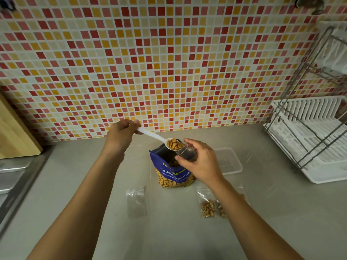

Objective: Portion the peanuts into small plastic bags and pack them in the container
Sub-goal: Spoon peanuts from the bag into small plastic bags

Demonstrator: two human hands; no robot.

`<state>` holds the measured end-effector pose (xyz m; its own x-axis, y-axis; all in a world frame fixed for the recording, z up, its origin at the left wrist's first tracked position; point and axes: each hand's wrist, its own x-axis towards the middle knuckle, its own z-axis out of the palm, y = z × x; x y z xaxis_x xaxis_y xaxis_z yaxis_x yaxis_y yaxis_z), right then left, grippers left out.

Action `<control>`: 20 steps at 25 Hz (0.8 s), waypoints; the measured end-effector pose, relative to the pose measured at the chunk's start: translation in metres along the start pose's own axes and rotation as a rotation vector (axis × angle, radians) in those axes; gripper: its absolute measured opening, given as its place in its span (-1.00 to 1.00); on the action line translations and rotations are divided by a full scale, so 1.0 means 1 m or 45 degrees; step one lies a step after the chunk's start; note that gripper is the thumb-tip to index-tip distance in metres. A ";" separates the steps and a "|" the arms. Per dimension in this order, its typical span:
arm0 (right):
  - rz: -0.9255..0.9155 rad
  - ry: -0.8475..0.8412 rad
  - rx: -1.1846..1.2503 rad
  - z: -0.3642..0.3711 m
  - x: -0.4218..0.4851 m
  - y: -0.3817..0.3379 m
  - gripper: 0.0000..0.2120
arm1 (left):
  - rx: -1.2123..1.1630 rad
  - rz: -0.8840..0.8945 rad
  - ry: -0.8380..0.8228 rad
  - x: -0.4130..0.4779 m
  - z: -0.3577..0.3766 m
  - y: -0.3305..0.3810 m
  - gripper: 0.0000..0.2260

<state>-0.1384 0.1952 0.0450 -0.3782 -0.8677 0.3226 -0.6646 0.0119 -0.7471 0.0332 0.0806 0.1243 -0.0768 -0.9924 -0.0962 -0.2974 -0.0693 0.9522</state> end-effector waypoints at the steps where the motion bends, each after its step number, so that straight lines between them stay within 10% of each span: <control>1: 0.001 0.008 0.000 0.000 0.000 -0.001 -0.43 | 0.066 0.107 -0.032 -0.003 0.004 0.007 -0.79; 7: -0.004 0.048 0.106 -0.001 -0.001 -0.003 -0.45 | 0.775 0.939 -0.103 -0.007 0.007 0.029 -0.76; 12: 0.194 0.054 0.283 -0.010 -0.003 -0.001 -0.50 | 0.313 0.519 0.055 -0.001 -0.005 0.028 -0.76; 20: 0.354 0.188 0.567 -0.028 -0.003 -0.013 -0.65 | 0.751 0.290 -0.122 -0.004 0.028 -0.051 -0.63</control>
<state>-0.1465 0.2113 0.0701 -0.6089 -0.7822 0.1319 -0.2016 -0.0081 -0.9794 0.0223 0.0908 0.0681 -0.2764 -0.9603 0.0386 -0.7352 0.2372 0.6350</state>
